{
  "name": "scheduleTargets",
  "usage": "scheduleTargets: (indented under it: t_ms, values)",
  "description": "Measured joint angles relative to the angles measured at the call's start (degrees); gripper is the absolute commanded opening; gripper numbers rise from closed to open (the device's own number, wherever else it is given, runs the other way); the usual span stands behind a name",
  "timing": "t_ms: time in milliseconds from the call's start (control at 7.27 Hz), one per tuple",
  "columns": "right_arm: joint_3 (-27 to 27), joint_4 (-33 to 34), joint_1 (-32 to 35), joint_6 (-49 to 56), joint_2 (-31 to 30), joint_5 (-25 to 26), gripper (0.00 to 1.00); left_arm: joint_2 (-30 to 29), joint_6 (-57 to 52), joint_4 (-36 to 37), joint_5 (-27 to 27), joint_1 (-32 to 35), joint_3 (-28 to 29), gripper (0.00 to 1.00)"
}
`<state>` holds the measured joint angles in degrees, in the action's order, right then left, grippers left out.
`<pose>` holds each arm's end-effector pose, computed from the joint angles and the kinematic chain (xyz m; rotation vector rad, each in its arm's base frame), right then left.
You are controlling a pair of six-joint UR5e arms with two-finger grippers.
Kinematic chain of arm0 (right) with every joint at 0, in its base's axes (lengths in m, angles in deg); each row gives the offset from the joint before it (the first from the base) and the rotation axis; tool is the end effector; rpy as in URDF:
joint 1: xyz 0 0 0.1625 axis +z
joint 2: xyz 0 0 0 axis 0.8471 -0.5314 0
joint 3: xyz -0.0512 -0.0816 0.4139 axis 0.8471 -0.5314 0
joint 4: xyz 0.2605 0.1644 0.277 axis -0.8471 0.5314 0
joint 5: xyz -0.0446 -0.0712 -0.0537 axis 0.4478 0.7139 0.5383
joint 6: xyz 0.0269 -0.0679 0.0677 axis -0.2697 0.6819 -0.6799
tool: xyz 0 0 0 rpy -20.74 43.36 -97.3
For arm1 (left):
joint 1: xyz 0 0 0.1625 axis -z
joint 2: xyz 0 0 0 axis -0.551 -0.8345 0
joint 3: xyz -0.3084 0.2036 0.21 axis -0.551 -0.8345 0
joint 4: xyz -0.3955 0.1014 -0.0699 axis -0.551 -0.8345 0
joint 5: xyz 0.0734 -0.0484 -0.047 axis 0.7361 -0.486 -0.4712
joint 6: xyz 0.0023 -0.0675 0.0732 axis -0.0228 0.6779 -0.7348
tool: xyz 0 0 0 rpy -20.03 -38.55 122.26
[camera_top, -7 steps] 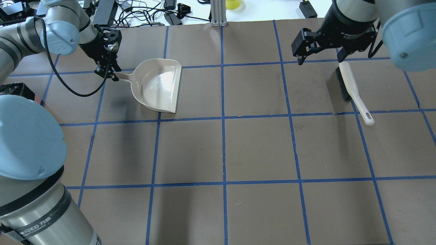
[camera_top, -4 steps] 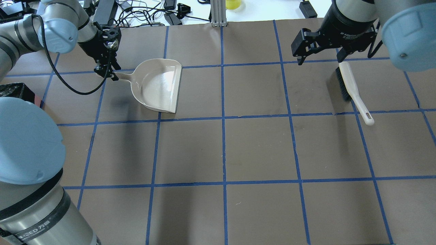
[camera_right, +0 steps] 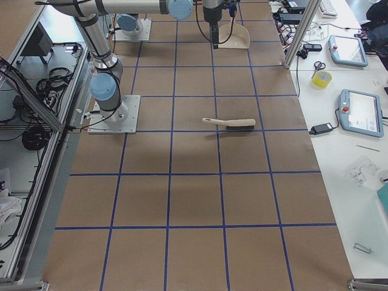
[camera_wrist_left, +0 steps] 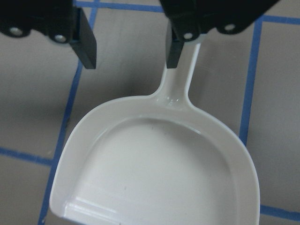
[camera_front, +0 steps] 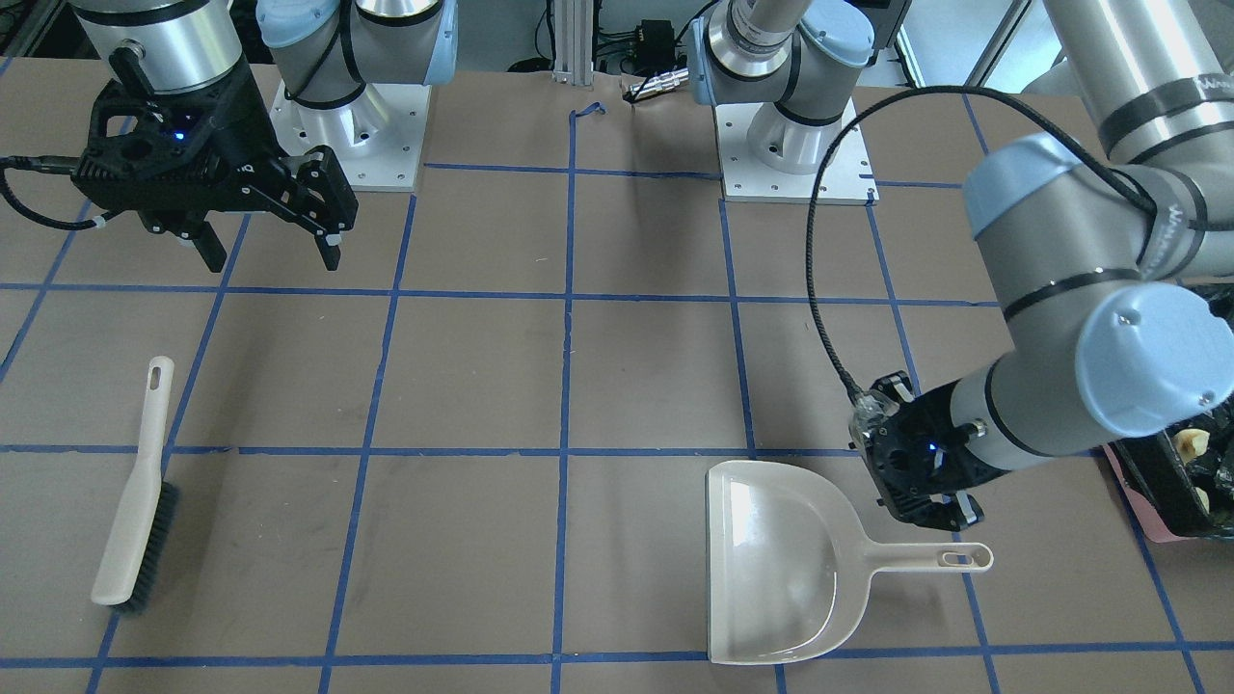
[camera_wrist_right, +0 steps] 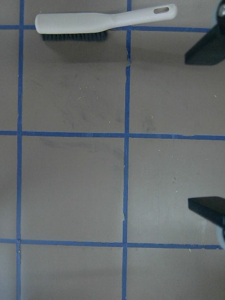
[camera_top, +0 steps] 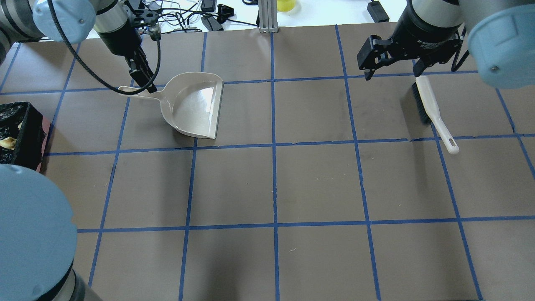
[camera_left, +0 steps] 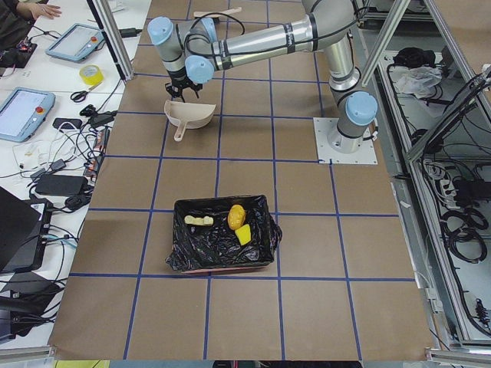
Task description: Sweep and dump trash into bin
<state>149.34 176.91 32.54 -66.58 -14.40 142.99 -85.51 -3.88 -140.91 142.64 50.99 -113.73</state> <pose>0.1385 -0.4962 0.5063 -0.0468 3.1180 -0.2567 -0.0759 -0.6627 0.3735 -1.6177 -2.5249 -0.1083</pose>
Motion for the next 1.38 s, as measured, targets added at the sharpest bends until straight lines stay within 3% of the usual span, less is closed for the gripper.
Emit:
scheduleTargets:
  t_ms: [550,1100,1375]
  values:
    - [0.0,0.0,0.0,-0.1,0.1,-0.1,1.0,12.2,31.1,-8.5,0.2,6.3,-1.1,0.73]
    - [0.0,0.0,0.0,0.0,0.1,0.0,1.0,23.4,46.7,-9.5,4.7,6.5,-8.9,0.77]
    - [0.0,0.2,-0.1,0.0,0.2,0.0,1.0,25.6,52.9,-7.0,5.3,6.4,-11.3,0.8]
